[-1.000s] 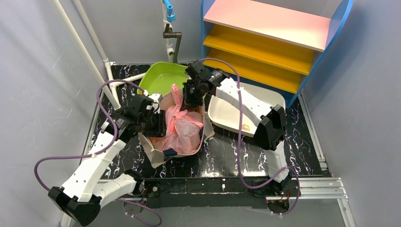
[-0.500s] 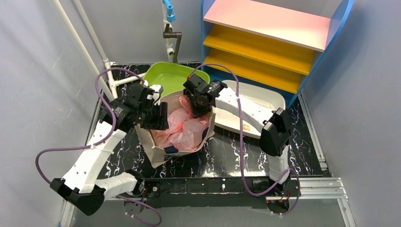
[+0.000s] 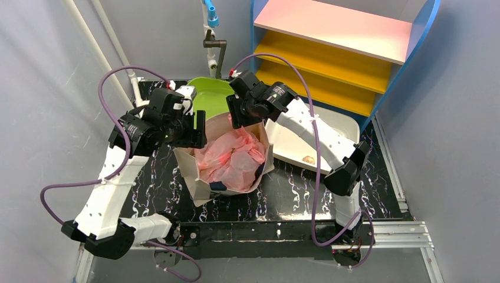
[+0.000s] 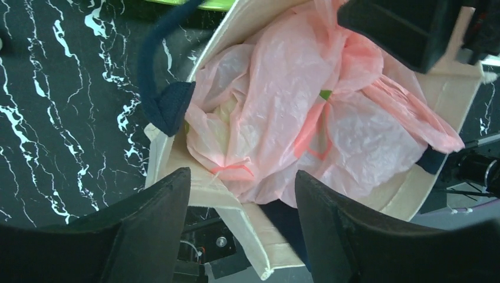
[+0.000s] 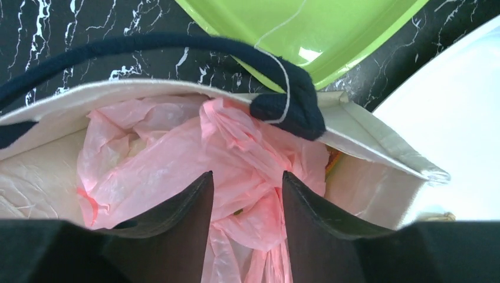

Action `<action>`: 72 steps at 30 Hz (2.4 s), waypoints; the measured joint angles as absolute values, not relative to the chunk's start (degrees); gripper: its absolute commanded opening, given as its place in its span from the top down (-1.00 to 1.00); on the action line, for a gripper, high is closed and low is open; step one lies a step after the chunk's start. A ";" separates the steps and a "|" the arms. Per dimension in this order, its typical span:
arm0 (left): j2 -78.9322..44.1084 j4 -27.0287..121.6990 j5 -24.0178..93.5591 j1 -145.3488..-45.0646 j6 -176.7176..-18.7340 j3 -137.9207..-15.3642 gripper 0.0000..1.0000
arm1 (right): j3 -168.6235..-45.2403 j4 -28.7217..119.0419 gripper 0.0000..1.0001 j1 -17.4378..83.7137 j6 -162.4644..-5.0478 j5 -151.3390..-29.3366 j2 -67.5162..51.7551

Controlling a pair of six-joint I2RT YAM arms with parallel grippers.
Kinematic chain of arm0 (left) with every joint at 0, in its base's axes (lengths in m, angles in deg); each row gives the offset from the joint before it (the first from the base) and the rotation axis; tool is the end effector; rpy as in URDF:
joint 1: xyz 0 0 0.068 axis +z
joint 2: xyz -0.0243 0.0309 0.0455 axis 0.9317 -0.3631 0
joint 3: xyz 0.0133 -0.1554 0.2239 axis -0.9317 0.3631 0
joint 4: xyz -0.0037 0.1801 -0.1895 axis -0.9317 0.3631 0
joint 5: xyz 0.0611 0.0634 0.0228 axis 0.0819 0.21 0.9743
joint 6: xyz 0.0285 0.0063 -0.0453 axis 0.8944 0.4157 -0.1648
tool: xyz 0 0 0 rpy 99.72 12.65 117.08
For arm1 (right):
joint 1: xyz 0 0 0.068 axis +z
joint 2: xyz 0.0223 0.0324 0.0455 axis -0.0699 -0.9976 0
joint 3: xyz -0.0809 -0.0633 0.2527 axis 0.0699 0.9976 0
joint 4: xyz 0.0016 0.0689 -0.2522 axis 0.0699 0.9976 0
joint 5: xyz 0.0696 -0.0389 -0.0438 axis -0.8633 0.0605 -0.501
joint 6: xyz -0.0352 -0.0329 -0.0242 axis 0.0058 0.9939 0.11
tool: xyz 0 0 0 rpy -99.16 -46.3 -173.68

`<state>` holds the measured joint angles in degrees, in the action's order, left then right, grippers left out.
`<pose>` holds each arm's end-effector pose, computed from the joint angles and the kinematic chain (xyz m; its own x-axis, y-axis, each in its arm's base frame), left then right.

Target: Place the food into the grocery bag and tie it

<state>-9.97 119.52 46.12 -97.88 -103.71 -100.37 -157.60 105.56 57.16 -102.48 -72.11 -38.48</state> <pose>0.1672 -0.0912 0.4526 -0.6950 0.0428 -0.7177 0.2539 0.9485 -0.1893 0.2539 0.3278 0.3998 -0.6980 -0.2247 -0.6799 -0.4539 0.8732 0.1775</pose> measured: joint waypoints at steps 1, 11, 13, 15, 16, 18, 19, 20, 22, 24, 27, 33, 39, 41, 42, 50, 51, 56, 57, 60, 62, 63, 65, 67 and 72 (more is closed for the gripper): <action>-10.06 119.41 46.61 -97.88 -103.66 -100.35 -0.40 | -157.82 105.97 -0.13 57.09 -102.50 -72.17 -38.26; -12.94 116.49 53.34 -97.88 -101.30 -101.53 -0.63 | -158.45 112.64 -0.37 57.03 -111.46 -70.62 -34.00; -14.43 115.55 54.54 -97.88 -100.58 -102.08 -0.63 | -157.36 113.80 -0.38 57.03 -114.74 -69.66 -30.87; -15.94 114.52 55.79 -97.88 -99.95 -102.16 -0.63 | -155.19 115.06 -0.39 57.03 -118.46 -68.46 -26.63; -16.61 114.17 56.29 -97.88 -99.69 -102.16 -0.63 | -154.36 115.81 -0.39 57.03 -119.92 -67.87 -24.97; -17.95 113.53 57.67 -97.88 -99.45 -102.12 -0.62 | -152.92 118.04 -0.41 57.03 -123.42 -66.80 -21.43; -18.58 113.23 58.47 -97.88 -99.40 -102.05 -0.61 | -152.09 119.09 -0.41 57.00 -125.13 -66.29 -19.83; -19.11 112.68 59.17 -97.85 -99.38 -101.79 -0.60 | -150.93 120.35 -0.41 57.00 -126.98 -65.94 -18.15; -19.96 111.96 60.31 -97.72 -99.38 -101.00 -0.58 | -148.48 122.41 -0.42 57.00 -130.04 -65.79 -15.70; -20.77 111.13 60.94 -97.31 -99.31 -100.11 -0.58 | -145.88 123.68 -0.42 57.11 -132.64 -66.03 -14.09; -21.82 109.73 61.29 -96.52 -99.14 -98.95 -0.55 | -139.78 123.52 -0.42 58.01 -135.86 -67.50 -12.16; -22.47 106.96 61.14 -95.43 -98.51 -95.98 -0.41 | -131.13 118.65 -0.32 60.02 -138.74 -72.81 -12.47; -22.36 104.64 59.24 -94.62 -98.22 -90.73 0.04 | -126.34 112.94 0.32 60.02 -138.39 -74.97 -12.99; -21.88 103.90 58.34 -94.16 -98.11 -88.81 0.20 | -126.30 111.87 0.76 60.02 -138.06 -74.95 -13.71; -21.49 103.55 57.84 -93.88 -98.11 -87.91 0.36 | -126.30 111.65 0.94 60.02 -137.74 -74.99 -13.89; -16.51 103.13 52.90 -92.78 -98.46 -83.69 1.00 | -127.09 111.28 0.97 60.00 -133.32 -74.49 -14.83; -15.65 103.33 52.33 -92.78 -98.70 -83.21 1.00 | -127.74 111.37 0.97 60.00 -132.60 -74.49 -15.20; -9.62 106.06 48.53 -92.76 -101.19 -80.92 1.00 | -132.75 110.54 0.97 59.84 -129.17 -75.56 -17.87; -8.29 106.87 47.65 -92.76 -101.89 -80.63 1.00 | -133.80 110.34 0.97 59.69 -128.56 -76.11 -18.48; -3.89 109.58 44.57 -92.76 -104.80 -79.37 1.00 | -137.49 110.28 0.97 59.23 -126.83 -78.36 -21.06; -1.03 111.61 42.65 -92.76 -106.90 -78.34 1.00 | -140.88 110.12 0.97 58.73 -125.50 -80.04 -23.72; 0.35 112.66 41.67 -92.76 -108.04 -77.73 1.00 | -142.47 109.82 0.97 58.45 -124.69 -80.83 -25.08; 2.88 113.60 39.94 -92.76 -110.11 -76.18 1.00 | -145.16 109.08 0.97 57.88 -123.35 -82.51 -27.61; 5.05 114.15 38.52 -92.76 -111.80 -74.43 1.00 | -147.17 107.85 0.97 57.31 -122.13 -84.50 -29.78; 10.18 112.97 34.13 -92.76 -115.18 -69.73 1.00 | -150.49 103.96 0.97 56.52 -120.19 -89.59 -34.08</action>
